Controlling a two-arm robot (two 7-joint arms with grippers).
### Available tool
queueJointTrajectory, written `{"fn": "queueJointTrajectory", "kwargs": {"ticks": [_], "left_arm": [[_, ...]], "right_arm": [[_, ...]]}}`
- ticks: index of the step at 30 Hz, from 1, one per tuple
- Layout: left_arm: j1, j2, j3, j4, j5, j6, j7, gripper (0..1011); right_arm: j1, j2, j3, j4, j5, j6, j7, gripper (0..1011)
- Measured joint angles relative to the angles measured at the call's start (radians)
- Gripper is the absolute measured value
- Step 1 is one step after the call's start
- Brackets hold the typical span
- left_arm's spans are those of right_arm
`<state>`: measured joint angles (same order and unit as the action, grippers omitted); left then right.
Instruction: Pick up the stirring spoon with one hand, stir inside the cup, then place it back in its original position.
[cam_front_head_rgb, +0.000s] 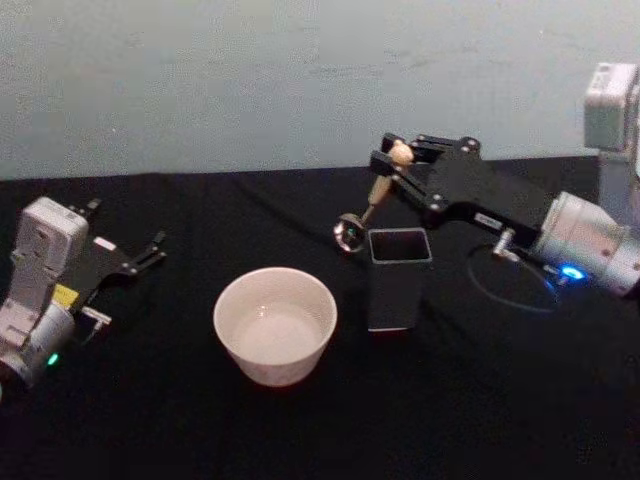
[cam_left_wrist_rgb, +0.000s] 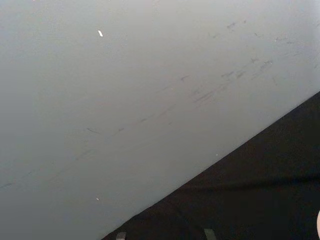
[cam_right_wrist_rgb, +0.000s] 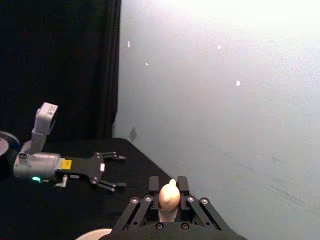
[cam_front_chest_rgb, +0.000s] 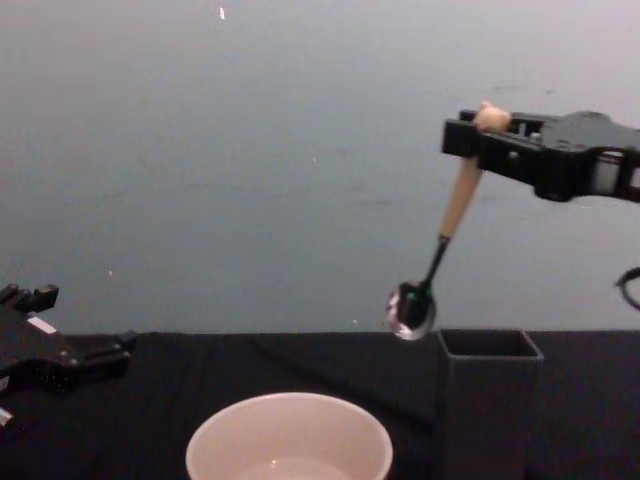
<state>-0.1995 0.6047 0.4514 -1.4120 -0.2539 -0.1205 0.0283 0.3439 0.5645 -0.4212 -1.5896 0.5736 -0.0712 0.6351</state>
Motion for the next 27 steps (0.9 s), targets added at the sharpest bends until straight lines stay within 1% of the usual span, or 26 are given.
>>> {"fn": "queueJointTrajectory", "kwargs": {"ticks": [5, 14, 22, 27], "left_arm": [[0.000, 0.000, 0.000, 0.000, 0.000, 0.000, 0.000, 1001], [0.000, 0.000, 0.000, 0.000, 0.000, 0.000, 0.000, 1001], [0.000, 0.000, 0.000, 0.000, 0.000, 0.000, 0.000, 1001], [0.000, 0.000, 0.000, 0.000, 0.000, 0.000, 0.000, 1001]], "right_arm": [[-0.034, 0.033, 0.031, -0.025, 0.013, 0.008, -0.021, 211], [-0.073, 0.062, 0.077, -0.050, 0.031, 0.009, -0.044, 211], [-0.096, 0.077, 0.090, -0.063, 0.039, 0.023, -0.048, 211], [-0.101, 0.079, 0.089, -0.057, 0.038, 0.036, -0.051, 211]]}}
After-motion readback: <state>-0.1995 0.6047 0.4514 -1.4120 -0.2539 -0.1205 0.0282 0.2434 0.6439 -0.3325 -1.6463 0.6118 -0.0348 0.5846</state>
